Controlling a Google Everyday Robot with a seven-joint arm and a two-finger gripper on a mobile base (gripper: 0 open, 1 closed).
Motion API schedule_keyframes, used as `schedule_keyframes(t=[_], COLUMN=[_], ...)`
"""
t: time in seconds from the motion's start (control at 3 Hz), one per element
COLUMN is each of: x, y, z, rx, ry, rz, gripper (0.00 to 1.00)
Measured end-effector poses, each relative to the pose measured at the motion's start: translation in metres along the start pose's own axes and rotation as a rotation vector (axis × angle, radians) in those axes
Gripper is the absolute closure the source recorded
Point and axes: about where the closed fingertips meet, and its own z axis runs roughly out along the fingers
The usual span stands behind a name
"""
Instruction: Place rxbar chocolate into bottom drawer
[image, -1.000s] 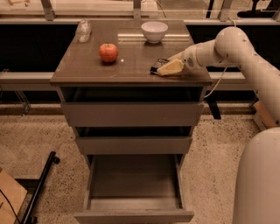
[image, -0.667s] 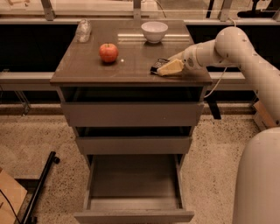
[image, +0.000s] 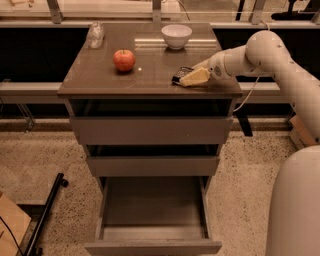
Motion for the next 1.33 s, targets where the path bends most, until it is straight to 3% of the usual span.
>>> schedule_keyframes(t=[1.33], x=[-0.0005], y=[0.0000], z=[-0.0003], rx=[0.000], ry=[0.000], rz=[0.000], gripper=[0.04])
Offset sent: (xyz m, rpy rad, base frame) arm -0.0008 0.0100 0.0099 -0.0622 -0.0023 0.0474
